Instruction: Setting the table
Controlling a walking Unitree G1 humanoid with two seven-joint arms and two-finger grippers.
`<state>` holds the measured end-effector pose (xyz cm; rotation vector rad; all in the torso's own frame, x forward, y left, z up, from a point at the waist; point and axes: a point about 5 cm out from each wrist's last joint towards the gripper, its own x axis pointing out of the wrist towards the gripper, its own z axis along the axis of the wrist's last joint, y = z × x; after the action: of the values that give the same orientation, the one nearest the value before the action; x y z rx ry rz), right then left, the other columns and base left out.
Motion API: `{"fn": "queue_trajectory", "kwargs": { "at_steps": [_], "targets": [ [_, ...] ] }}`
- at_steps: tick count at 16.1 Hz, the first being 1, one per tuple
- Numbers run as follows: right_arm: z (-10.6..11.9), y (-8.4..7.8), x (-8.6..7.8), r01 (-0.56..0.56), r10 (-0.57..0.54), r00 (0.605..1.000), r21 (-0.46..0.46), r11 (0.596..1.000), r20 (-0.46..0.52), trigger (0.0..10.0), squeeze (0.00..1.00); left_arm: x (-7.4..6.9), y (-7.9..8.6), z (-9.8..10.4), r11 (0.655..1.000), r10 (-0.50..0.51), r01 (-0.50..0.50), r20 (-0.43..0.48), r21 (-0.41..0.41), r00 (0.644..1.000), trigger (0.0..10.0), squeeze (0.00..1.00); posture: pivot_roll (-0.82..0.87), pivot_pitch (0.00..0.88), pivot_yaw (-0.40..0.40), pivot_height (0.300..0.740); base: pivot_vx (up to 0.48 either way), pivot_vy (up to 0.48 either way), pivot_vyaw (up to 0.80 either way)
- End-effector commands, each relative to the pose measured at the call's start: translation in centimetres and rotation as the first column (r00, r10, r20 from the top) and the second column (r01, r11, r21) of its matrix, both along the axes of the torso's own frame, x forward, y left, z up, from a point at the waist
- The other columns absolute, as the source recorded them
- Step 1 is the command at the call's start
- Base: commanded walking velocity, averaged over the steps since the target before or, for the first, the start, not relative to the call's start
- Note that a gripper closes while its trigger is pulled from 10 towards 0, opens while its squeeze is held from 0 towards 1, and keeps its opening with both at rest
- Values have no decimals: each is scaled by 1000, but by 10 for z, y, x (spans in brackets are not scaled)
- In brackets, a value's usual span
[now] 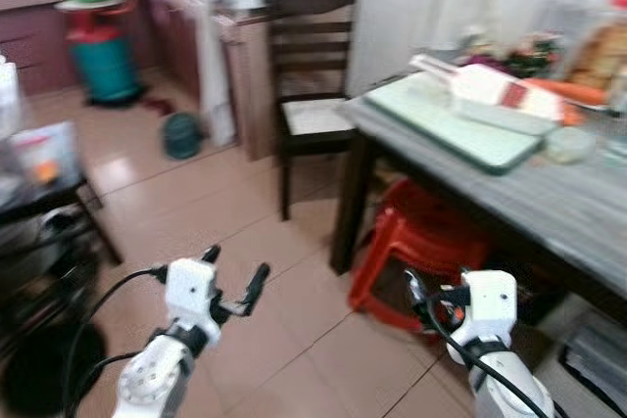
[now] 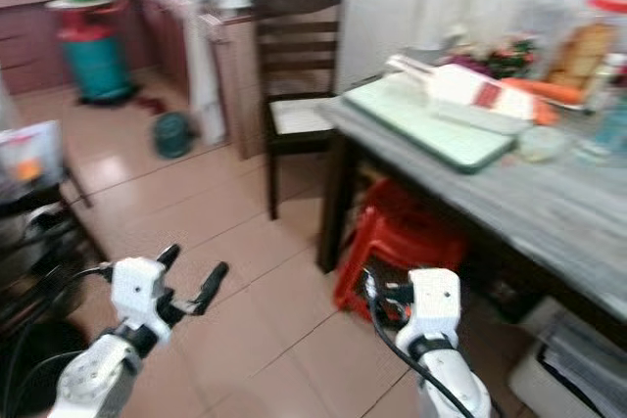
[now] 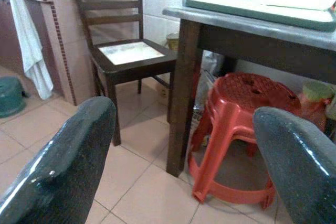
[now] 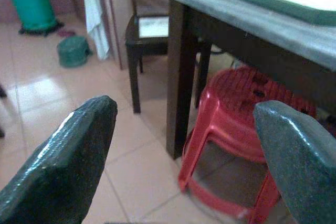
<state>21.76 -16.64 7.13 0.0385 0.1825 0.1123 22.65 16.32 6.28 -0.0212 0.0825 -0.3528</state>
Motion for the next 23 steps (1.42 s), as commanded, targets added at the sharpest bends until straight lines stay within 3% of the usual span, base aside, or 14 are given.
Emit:
{"fn": "queue_trajectory", "kwargs": {
  "at_steps": [1,14,19,23],
  "targets": [
    [0,3,-1,-7,7,1000,7,1000,-1,10000,0,-1,4,1,1000,10,-10,-5,13,1000,10000,0,63,0,-22,740,281,0,-800],
    [0,4,-1,-19,19,1000,-1,1000,-4,10000,0,-3,1,2,1000,-3,4,-21,30,1000,10000,0,65,0,-28,740,295,0,-800],
    [0,4,-2,-16,16,1000,4,1000,-4,10000,0,-3,4,2,996,57,-55,-23,76,998,10000,0,67,0,-28,740,161,0,-776],
    [0,5,-1,-13,13,1000,8,1000,-4,10000,0,0,5,4,991,71,-69,-13,112,997,10000,0,70,0,-27,740,0,0,0]
  ]
}}
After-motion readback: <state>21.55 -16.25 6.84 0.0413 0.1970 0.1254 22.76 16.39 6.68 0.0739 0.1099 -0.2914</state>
